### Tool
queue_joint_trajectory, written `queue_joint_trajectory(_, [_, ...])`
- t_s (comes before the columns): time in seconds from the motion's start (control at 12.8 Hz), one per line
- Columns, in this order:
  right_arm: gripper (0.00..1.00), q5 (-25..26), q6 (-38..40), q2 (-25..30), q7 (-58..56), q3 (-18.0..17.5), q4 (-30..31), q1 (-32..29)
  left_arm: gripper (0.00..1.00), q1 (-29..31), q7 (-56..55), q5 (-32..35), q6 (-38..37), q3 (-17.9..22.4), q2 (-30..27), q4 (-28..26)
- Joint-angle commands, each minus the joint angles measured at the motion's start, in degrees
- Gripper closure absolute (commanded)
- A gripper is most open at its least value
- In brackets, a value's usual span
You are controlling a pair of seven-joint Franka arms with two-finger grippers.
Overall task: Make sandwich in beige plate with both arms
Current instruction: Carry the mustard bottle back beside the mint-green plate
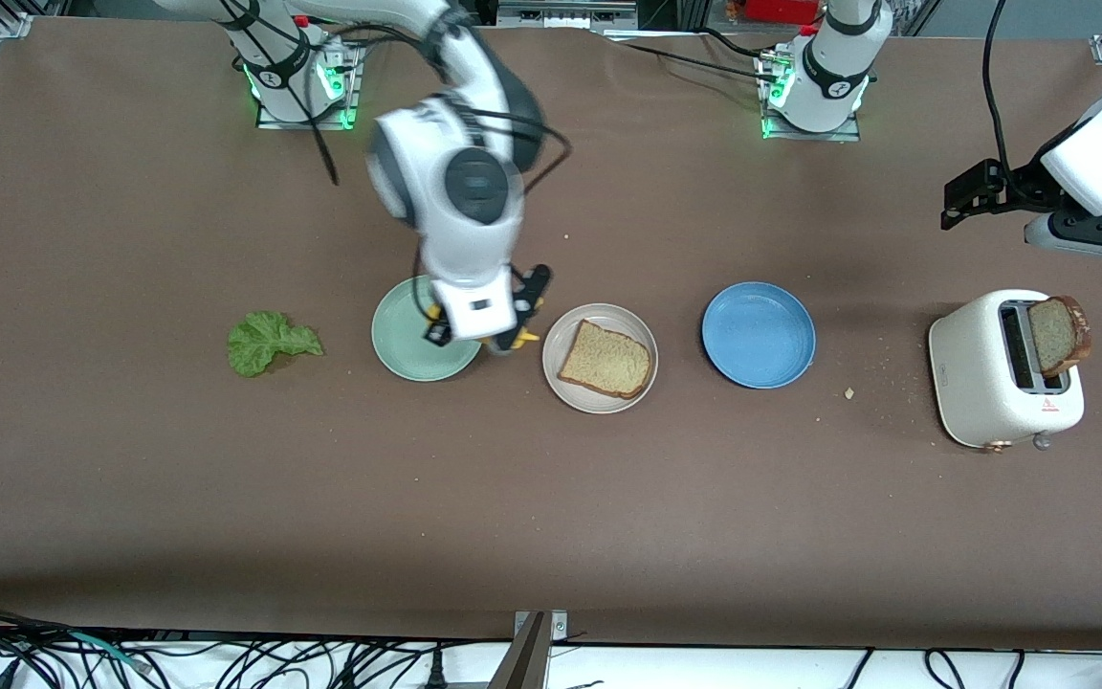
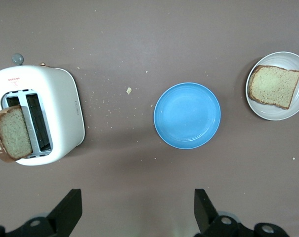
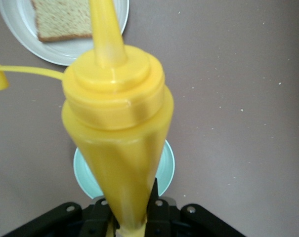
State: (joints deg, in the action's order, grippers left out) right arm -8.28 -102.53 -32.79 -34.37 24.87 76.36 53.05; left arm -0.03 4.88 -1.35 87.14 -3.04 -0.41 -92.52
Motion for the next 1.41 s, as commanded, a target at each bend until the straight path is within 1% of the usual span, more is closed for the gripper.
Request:
queue_joint_trajectory(0.0, [1.0,-5.24,-3.63,7.56,-7.86,-1.76,9.67,-3.55,0.0,-0.15,-0.14,0.73,0.13,-0.04,-0.2,0.24])
queue_joint_trajectory(0.08, [1.0,-7.34,-3.55,7.91,-13.21,-1.76,9.86,-7.05,0.0,-0.15,-0.14,0.73,0.13,-0.04,-0.2,0.24])
queue_joint_trajectory(0.16, [1.0,-11.89,-3.55,7.66,-21.53,-1.76,10.82,-10.21,0.0,-0.15,-0.14,0.73,0.13,-0.04,-0.2,0.24])
queue_joint_trajectory(0.23, [1.0,-17.59,-3.55,7.05,-31.1,-1.76,12.13,-13.99,0.0,-0.15,-0.14,0.73,0.13,-0.04,-0.2,0.24])
queue_joint_trajectory(0.39, [1.0,-29.81,-2.67,3.54,-49.03,-1.76,12.67,-20.76,0.0,-0.15,-0.14,0.73,0.13,-0.04,-0.2,0.24])
queue_joint_trajectory(0.47, [1.0,-33.17,-2.5,2.39,-56.6,-1.85,13.28,-22.97,0.0,-0.15,-0.14,0.73,0.13,-0.04,-0.2,0.24])
queue_joint_trajectory(0.7, [1.0,-38.9,-2.58,1.94,-69.74,-2.2,18.1,-27.2,0.0,-0.15,-0.14,0.73,0.13,-0.04,-0.2,0.24])
queue_joint_trajectory(0.86, [1.0,-44.25,-2.76,-0.16,-79.13,-2.11,20.66,-28.26,0.0,-0.15,-0.14,0.73,0.13,-0.04,-0.2,0.24])
queue_joint_trajectory(1.02, [1.0,-47.95,-4.68,-3.66,-85.83,-2.11,22.86,-29.23,0.0,-0.15,-0.22,0.73,0.13,-0.04,-0.2,0.24])
queue_joint_trajectory(1.1, [1.0,-49.54,-6.0,-4.47,-90.04,-2.11,25.21,-29.32,0.0,-0.15,-0.49,0.73,0.22,0.05,-0.2,0.24])
queue_joint_trajectory(1.17, [1.0,-51.55,-7.49,-4.21,-94.69,-2.11,29.15,-29.49,0.0,-0.15,-0.49,0.73,0.39,0.05,-0.2,0.24])
queue_joint_trajectory(1.25, [1.0,-53.49,-8.37,-4.21,-98.91,-2.11,31.72,-29.84,0.0,-0.15,-0.58,0.73,0.39,0.05,-0.11,0.24])
queue_joint_trajectory(1.33, [1.0,-54.2,-9.43,-4.3,-101.39,-2.11,33.05,-30.02,0.0,-0.15,-0.58,0.73,0.39,0.05,-0.2,0.24])
